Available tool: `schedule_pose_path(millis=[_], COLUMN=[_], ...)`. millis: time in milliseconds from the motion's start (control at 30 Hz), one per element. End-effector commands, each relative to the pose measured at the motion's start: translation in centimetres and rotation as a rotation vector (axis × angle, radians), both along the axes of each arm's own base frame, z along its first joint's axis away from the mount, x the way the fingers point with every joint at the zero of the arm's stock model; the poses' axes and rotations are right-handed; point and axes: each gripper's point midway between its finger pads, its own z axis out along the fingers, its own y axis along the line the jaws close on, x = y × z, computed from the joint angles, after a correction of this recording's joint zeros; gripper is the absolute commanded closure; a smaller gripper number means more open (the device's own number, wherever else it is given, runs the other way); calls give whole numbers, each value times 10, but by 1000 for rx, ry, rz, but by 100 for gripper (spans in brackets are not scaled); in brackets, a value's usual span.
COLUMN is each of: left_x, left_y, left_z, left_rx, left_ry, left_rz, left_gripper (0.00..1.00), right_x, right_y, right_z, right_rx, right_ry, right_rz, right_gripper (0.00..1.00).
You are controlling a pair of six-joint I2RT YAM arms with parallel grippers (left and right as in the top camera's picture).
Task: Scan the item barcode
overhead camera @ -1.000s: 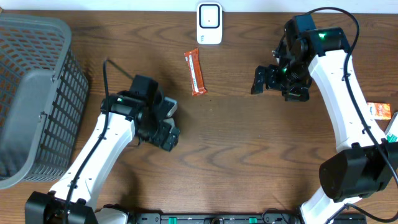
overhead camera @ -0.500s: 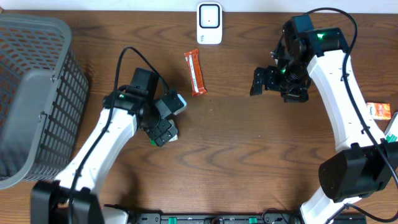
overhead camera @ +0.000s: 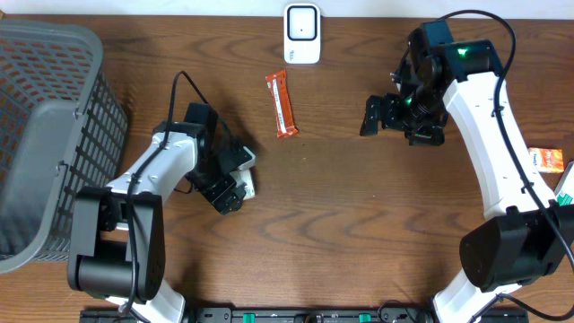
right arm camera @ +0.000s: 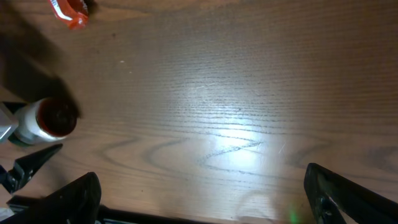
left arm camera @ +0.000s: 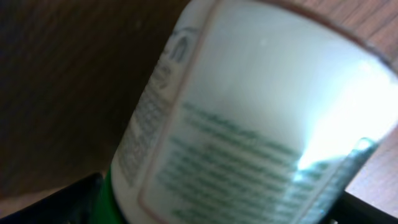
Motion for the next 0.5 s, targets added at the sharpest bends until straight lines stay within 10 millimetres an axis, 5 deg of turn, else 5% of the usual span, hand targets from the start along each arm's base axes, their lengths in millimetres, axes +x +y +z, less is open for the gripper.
schedule_pose_path(millis=[0,133,467], left_x=[1,-4,-4], left_y=[-2,-1,-9], left_z=[5,6,10], left_rx=[-17,-15,-52], left_ry=[10,31,47], left_rz=[16,17,82], left_gripper=[6,30,41], right_x=[1,1,3], right_y=[2,2,4], right_z=[1,1,1], right_rx=[3,3,4], right_ry=[-10,-10,-18], right_rz=[22,22,26], right_gripper=[1,1,1])
